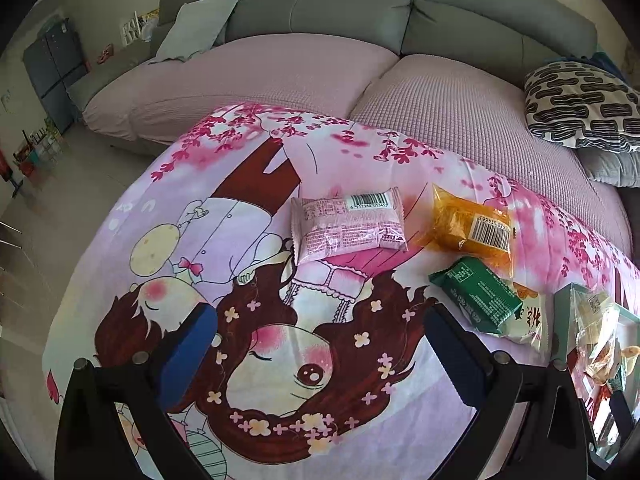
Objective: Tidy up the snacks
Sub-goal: 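Move the left gripper toward the green packet while the right moves toward the cream packet, then grasp the green packet with the left gripper while the right grasps the cream packet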
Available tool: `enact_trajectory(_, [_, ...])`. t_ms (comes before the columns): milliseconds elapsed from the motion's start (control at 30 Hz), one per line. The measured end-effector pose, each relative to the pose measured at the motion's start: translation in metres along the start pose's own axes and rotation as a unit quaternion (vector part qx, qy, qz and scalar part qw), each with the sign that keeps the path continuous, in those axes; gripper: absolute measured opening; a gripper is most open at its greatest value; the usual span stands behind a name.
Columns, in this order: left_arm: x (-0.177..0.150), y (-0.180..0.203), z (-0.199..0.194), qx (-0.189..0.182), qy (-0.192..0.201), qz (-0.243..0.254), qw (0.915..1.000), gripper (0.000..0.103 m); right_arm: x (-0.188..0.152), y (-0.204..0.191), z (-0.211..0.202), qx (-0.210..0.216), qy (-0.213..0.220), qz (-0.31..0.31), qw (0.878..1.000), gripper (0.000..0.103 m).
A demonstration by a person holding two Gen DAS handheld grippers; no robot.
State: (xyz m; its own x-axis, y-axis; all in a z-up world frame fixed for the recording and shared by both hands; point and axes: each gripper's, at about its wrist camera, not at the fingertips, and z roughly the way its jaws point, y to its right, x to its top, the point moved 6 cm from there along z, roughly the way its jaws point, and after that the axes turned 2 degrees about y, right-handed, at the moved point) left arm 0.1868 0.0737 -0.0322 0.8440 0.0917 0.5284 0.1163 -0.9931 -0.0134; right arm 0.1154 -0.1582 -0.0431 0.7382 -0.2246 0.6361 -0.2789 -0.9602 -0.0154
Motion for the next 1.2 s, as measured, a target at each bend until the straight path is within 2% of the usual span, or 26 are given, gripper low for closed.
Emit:
enact_trajectory(533, [0.013, 0.037, 0.037, -0.048, -0.025, -0.018, 0.9983, 0.103, 0.033, -0.008, 0.039, -0.025, -0.019, 0.011, 0.999, 0.103])
enact_trajectory(867, [0.022, 0.091, 0.06, -0.101, -0.048, 0.005, 0.9937, 0.103, 0.037, 0.012, 0.048, -0.035, -0.023, 0.028, 0.999, 0.103])
enact_trajectory(1033, [0.013, 0.105, 0.081, -0.085, -0.074, 0.025, 0.9933, 0.103, 0.038, 0.017, 0.045, -0.036, -0.023, 0.031, 0.999, 0.103])
enact_trajectory(1200, [-0.001, 0.081, 0.093, -0.051, -0.096, 0.028, 0.9937, 0.103, 0.039, 0.011, 0.043, -0.019, -0.02, 0.029, 0.999, 0.103])
